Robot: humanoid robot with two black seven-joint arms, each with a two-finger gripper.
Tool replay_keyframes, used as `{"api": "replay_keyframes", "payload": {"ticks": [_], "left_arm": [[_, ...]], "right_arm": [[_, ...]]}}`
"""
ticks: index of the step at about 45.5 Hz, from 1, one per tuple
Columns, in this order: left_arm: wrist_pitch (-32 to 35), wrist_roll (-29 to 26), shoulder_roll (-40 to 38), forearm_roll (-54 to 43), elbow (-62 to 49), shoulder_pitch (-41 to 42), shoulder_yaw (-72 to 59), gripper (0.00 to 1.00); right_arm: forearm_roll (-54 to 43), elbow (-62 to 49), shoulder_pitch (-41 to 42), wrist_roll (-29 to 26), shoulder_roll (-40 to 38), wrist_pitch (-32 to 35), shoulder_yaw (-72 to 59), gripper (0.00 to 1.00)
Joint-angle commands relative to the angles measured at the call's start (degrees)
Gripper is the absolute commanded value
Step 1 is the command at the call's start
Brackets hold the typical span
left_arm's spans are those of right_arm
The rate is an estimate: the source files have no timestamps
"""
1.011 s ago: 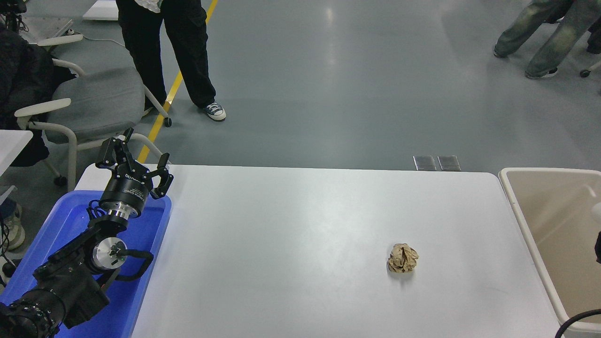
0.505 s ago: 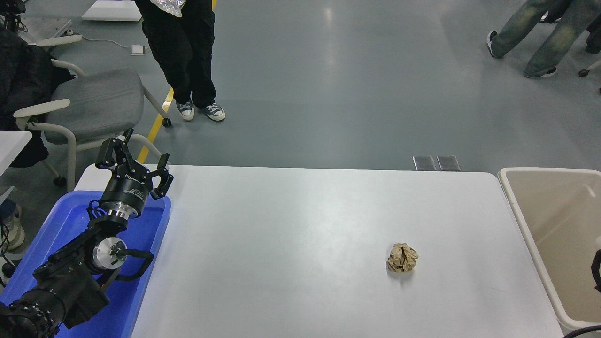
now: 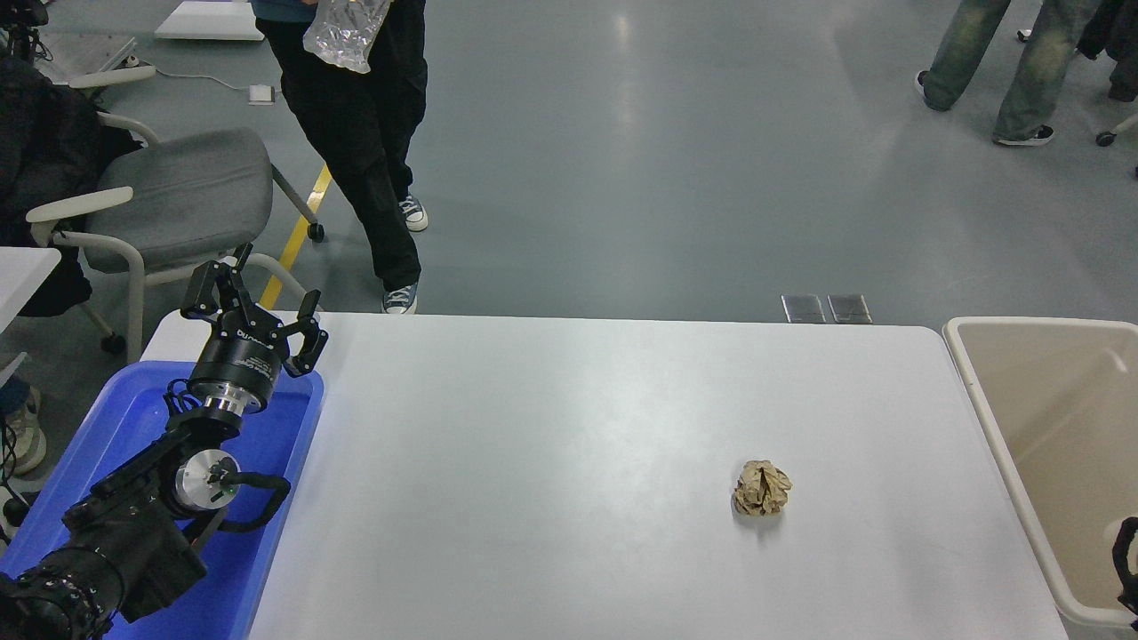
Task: Dispose of the paper cup in the dustbin
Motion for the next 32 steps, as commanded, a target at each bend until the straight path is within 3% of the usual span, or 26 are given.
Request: {"api": "replay_keyframes", "payload": {"ticks": [1,10,32], "left_arm": [[0.0,0.0,0.0,0.0,-0.1,0.0,0.0,1.00],[-0.1,0.0,-0.2,0.0,0.0,0.0,0.0,1.00],[-0.1,0.0,-0.2,0.0,-0.1,0.0,0.0,1.00]], "right_arm": [[0.3,0.9,1.6,-0.1,-0.7,0.5,0.0,1.00],[0.3,1.5,7.1,-0.1,-1.9,4.1,0.0,1.00],[6.3,2.6,19.8,0.1,-1.2,29.0,2.3,1.00]]}}
